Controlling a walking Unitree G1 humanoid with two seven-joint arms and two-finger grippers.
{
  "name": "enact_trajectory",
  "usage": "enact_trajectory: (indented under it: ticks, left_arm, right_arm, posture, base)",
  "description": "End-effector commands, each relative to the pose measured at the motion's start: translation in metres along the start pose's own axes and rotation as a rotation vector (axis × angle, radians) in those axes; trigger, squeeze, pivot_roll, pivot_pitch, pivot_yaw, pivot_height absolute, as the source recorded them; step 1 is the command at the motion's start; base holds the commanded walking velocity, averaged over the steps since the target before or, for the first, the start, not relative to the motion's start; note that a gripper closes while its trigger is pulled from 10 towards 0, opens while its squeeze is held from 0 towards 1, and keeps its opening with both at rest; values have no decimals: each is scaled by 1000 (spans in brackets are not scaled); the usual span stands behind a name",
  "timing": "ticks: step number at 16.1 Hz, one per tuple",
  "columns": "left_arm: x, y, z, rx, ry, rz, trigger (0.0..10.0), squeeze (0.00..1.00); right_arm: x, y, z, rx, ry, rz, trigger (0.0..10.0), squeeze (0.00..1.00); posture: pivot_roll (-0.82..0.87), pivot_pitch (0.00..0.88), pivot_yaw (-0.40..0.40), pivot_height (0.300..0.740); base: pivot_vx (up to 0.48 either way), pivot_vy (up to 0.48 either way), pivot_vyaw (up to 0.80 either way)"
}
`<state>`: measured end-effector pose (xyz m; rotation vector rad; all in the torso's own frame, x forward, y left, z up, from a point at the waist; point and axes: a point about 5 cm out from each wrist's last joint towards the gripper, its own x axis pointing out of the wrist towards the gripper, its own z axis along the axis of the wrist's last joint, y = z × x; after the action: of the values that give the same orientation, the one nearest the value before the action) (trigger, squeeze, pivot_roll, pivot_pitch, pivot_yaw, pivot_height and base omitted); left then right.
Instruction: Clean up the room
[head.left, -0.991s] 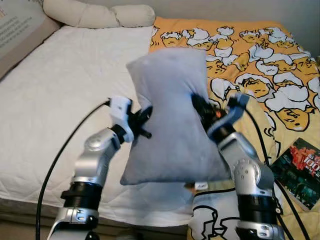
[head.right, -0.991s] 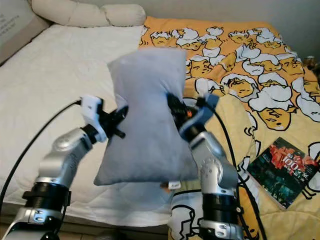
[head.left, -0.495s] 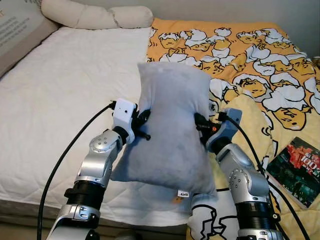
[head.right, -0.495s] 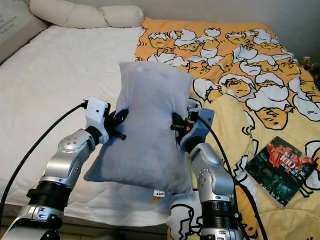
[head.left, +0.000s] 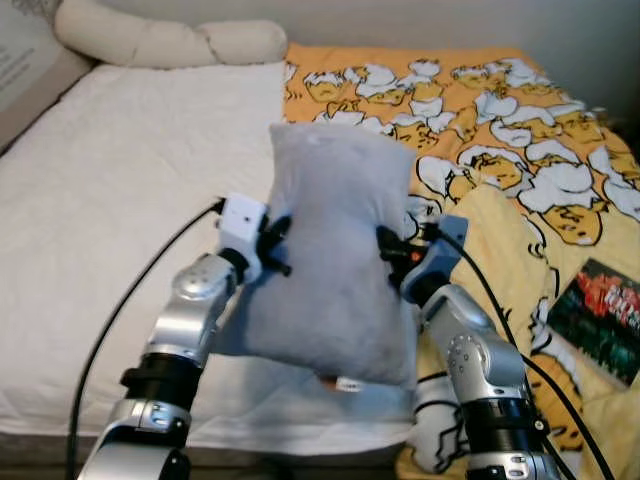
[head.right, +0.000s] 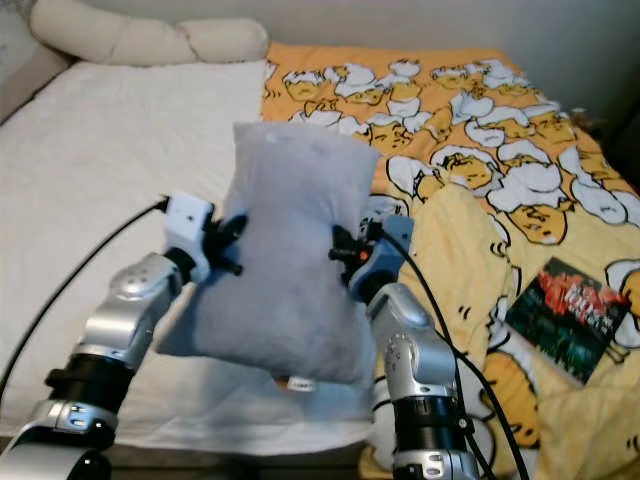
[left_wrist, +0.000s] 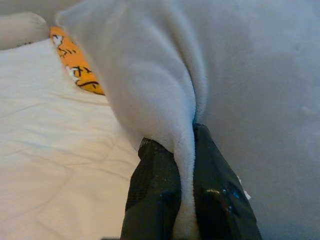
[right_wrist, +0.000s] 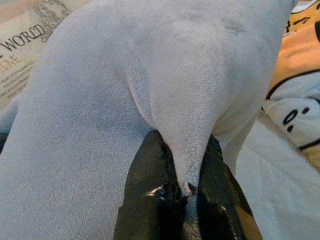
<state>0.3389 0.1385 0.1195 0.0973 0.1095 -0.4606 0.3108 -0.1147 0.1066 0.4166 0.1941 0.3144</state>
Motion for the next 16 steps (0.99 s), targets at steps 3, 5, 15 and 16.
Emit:
enact_trajectory:
  ticks: [3, 5, 15, 16]
  left_arm:
    - [5, -2, 6, 20, -19, 4, 10000, 0]
    - [5, -1, 5, 24, -16, 8, 10000, 0]
    - [5, -1, 2, 46, -5, 1, 10000, 0]
    - [6, -1, 2, 50, -4, -1, 10000, 0]
  right_arm:
    - [1, -5, 7, -31, -25, -20, 10000, 0]
    - [2, -4, 7, -40, -18, -19, 10000, 0]
    - [1, -2, 0, -33, 3, -21, 10000, 0]
    - [1, -2, -1, -34, 3, -23, 10000, 0]
  posture:
    - [-27, 0, 10, 740]
    - [-32, 0, 10, 740]
    - [-36, 0, 20, 740]
    - [-37, 0, 21, 740]
  base:
    - [0, 398, 0]
    - [0, 399, 0]
    - [0, 398, -320]
    - [0, 401, -800]
